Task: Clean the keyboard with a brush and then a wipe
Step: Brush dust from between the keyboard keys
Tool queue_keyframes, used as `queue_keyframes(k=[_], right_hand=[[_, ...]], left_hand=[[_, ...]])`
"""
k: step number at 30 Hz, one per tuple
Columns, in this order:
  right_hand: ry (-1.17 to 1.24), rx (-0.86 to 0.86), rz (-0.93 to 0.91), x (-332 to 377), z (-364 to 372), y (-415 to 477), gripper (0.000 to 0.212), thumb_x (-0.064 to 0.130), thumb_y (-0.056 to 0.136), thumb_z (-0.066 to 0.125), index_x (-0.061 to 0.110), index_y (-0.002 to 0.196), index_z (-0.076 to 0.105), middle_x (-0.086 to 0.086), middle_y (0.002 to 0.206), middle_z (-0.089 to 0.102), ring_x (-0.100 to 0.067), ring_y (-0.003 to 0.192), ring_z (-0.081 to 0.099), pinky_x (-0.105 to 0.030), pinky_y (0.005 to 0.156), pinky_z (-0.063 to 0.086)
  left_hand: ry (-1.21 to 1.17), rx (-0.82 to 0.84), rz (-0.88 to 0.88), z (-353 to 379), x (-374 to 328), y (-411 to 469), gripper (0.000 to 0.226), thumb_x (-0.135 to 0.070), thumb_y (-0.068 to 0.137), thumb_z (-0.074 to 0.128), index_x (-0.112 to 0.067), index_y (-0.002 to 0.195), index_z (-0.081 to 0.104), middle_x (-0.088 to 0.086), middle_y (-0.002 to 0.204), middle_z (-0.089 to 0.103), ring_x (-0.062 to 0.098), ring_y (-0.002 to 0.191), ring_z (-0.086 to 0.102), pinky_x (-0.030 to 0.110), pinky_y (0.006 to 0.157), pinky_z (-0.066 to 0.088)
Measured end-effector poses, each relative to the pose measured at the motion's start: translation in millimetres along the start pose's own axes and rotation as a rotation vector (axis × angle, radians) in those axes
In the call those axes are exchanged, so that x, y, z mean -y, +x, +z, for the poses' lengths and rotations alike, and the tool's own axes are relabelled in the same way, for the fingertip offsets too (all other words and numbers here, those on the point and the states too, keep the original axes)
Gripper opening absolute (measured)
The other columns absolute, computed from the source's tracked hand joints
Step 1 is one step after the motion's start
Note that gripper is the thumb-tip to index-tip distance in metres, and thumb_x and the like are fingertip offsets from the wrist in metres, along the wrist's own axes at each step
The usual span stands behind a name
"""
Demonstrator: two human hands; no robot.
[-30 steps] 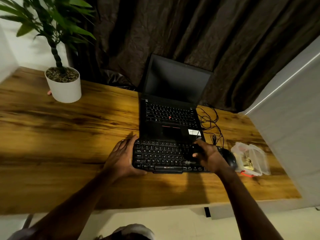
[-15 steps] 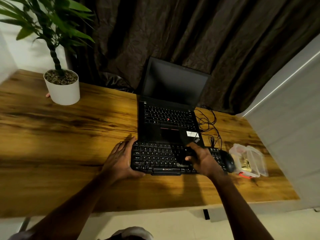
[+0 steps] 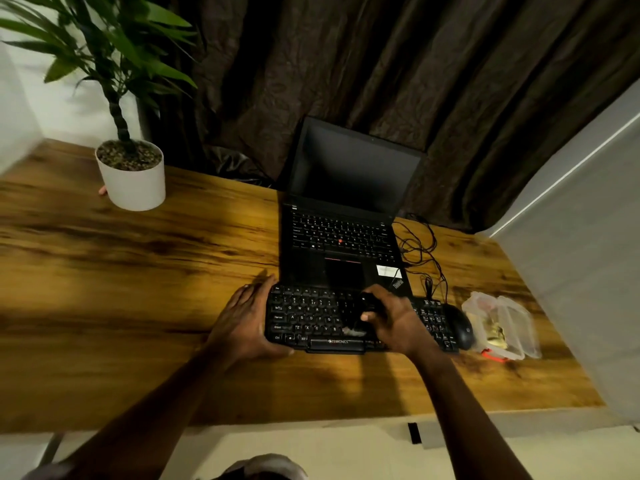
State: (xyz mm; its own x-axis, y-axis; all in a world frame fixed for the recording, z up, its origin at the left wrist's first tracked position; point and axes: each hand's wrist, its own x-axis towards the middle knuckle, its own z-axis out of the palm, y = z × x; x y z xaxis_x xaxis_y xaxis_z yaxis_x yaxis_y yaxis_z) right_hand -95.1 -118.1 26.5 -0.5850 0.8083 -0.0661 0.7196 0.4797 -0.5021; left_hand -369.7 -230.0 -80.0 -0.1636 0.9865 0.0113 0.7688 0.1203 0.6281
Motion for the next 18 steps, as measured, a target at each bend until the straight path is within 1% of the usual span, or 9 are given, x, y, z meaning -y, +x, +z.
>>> queue_keyframes(k=[2, 3, 5, 8, 10, 11, 14, 16, 18], right_hand=[[-0.036, -0.004, 0.001, 4, 3, 3, 0.038, 0.015, 0.092, 0.063, 0.032, 0.125, 0.052, 0.005, 0.1, 0.057, -0.015, 0.091, 0.061, -0.036, 0.074, 0.061], [-0.029, -0.001, -0.018, 11, 7, 4, 0.039, 0.013, 0.092, 0.064, 0.03, 0.125, 0.053, 0.008, 0.098, 0.056, -0.015, 0.091, 0.062, -0.038, 0.076, 0.061], [0.023, 0.014, -0.05, 24, 18, 9, 0.037, 0.012, 0.092, 0.064, 0.026, 0.125, 0.054, 0.011, 0.097, 0.056, -0.011, 0.088, 0.062, -0.035, 0.076, 0.061], [0.119, 0.005, -0.121, 35, 32, 14, 0.031, 0.019, 0.092, 0.066, 0.031, 0.119, 0.055, 0.0, 0.098, 0.065, -0.013, 0.086, 0.066, -0.028, 0.07, 0.06], [0.14, -0.001, -0.134, 34, 32, 13, 0.029, 0.018, 0.092, 0.067, 0.027, 0.117, 0.056, 0.0, 0.097, 0.065, -0.011, 0.085, 0.066, -0.024, 0.068, 0.058], [0.13, -0.002, -0.111, 33, 28, 13, 0.03, 0.017, 0.092, 0.067, 0.027, 0.118, 0.056, 0.001, 0.098, 0.065, -0.011, 0.086, 0.066, -0.025, 0.069, 0.059], [0.046, 0.029, -0.068, 19, 15, 11, 0.037, 0.014, 0.091, 0.065, 0.037, 0.117, 0.052, 0.0, 0.1, 0.065, -0.015, 0.085, 0.066, -0.036, 0.071, 0.062], [-0.019, 0.032, -0.063, 14, 13, 12, 0.041, 0.013, 0.091, 0.065, 0.038, 0.119, 0.049, 0.0, 0.101, 0.066, -0.015, 0.084, 0.066, -0.037, 0.072, 0.061], [-0.06, 0.021, -0.086, 20, 20, 14, 0.044, 0.013, 0.091, 0.065, 0.039, 0.122, 0.047, 0.001, 0.101, 0.066, -0.014, 0.084, 0.066, -0.035, 0.072, 0.061]], left_hand=[[-0.011, 0.01, -0.009, 0, 0, 0, 0.15, -0.089, 0.038, 0.068, -0.034, 0.155, -0.007, 0.0, 0.165, 0.012, 0.019, 0.151, 0.014, 0.036, 0.124, 0.01], [-0.012, 0.011, -0.007, 0, 0, 0, 0.15, -0.089, 0.038, 0.068, -0.034, 0.155, -0.007, 0.0, 0.165, 0.011, 0.019, 0.151, 0.013, 0.035, 0.124, 0.009], [-0.014, 0.014, -0.001, -2, 0, 0, 0.149, -0.088, 0.039, 0.07, -0.034, 0.155, -0.007, 0.0, 0.166, 0.01, 0.018, 0.151, 0.012, 0.033, 0.124, 0.005], [-0.025, 0.009, 0.006, -3, -3, -1, 0.148, -0.085, 0.041, 0.073, -0.033, 0.155, -0.005, -0.002, 0.166, 0.01, 0.017, 0.151, 0.011, 0.03, 0.123, 0.003], [-0.021, 0.006, 0.014, -3, -2, -1, 0.148, -0.086, 0.041, 0.072, -0.033, 0.155, -0.006, -0.002, 0.165, 0.011, 0.017, 0.151, 0.012, 0.032, 0.124, 0.006], [-0.021, 0.005, 0.011, -3, -2, -1, 0.148, -0.087, 0.04, 0.071, -0.033, 0.155, -0.006, -0.001, 0.165, 0.012, 0.017, 0.151, 0.013, 0.034, 0.124, 0.008], [-0.027, 0.005, 0.001, -2, -1, -2, 0.148, -0.087, 0.04, 0.07, -0.034, 0.155, -0.005, 0.0, 0.165, 0.015, 0.018, 0.15, 0.014, 0.034, 0.124, 0.011], [-0.029, 0.004, 0.003, -2, -1, -2, 0.148, -0.088, 0.04, 0.07, -0.035, 0.155, -0.006, -0.001, 0.165, 0.013, 0.018, 0.151, 0.013, 0.035, 0.124, 0.01], [-0.034, 0.005, 0.006, -3, -2, -3, 0.148, -0.087, 0.041, 0.071, -0.034, 0.155, -0.006, -0.002, 0.166, 0.01, 0.017, 0.151, 0.011, 0.033, 0.124, 0.007]])
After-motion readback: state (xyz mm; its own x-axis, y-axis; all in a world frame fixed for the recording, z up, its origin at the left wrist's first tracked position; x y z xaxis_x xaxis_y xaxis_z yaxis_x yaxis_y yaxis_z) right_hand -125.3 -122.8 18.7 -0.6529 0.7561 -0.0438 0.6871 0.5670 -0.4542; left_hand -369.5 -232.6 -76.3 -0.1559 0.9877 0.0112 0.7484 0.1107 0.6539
